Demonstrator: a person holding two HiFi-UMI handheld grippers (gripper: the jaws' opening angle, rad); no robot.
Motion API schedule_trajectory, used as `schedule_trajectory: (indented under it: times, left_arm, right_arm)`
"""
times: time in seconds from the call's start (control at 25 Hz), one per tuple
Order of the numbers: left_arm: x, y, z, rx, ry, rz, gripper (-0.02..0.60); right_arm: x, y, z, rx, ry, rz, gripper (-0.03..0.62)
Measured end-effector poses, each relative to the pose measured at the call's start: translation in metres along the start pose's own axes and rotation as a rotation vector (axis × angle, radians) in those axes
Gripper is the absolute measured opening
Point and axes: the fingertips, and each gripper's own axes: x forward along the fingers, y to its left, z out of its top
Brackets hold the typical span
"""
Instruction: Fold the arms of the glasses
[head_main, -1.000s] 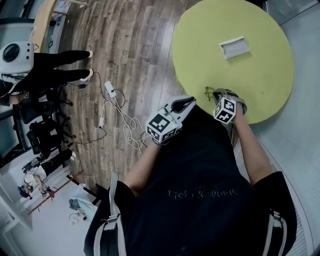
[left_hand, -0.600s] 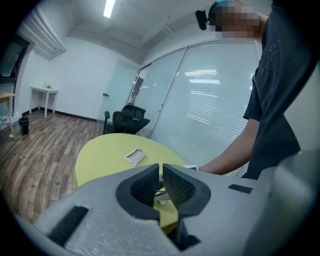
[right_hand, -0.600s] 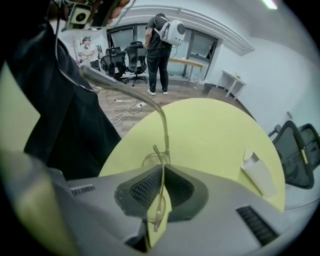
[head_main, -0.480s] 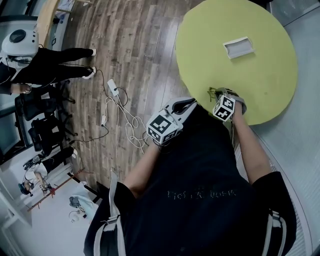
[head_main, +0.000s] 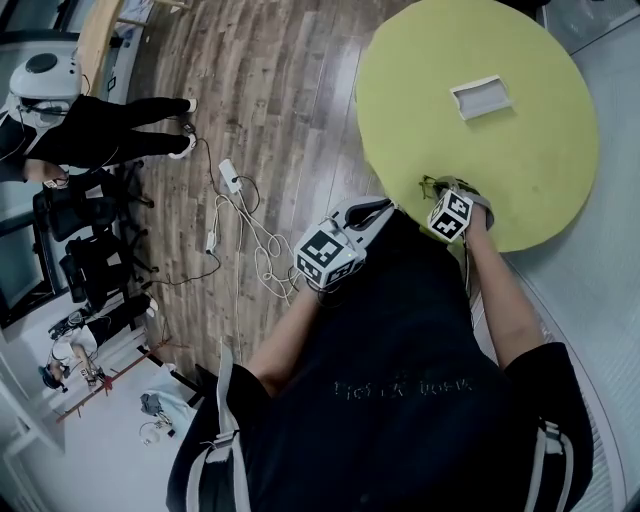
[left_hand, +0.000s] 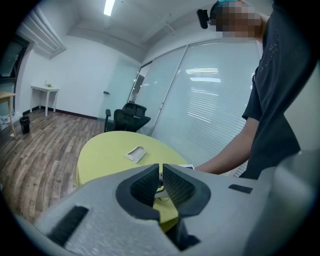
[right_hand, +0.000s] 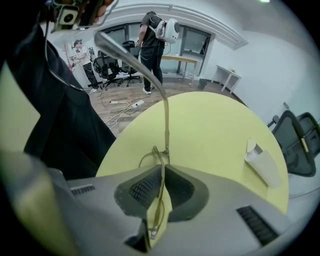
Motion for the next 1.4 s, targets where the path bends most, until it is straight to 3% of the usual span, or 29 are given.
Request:
schedule_trajectory:
  times: [0.24, 1.0, 1.4]
  left_arm:
    - [0.007, -0.001, 0.003, 0.007, -0.001, -0.026, 0.035]
    - [0.018, -0.003, 0.016, 0.007, -0.051, -0.06, 0.035]
    - [0.022, 0.005, 0.017, 0.0, -0.075, -0.068, 0.035]
  right_arm:
    - [-0.009, 0.0, 0.008, 0.081, -0.059, 0.014, 0.034]
    - [-0.062, 0.007, 0.019, 0.054, -0.085, 0.044, 0.029]
    - [-0.1, 0.009, 0.047, 0.092, -0.135, 0.044, 0.029]
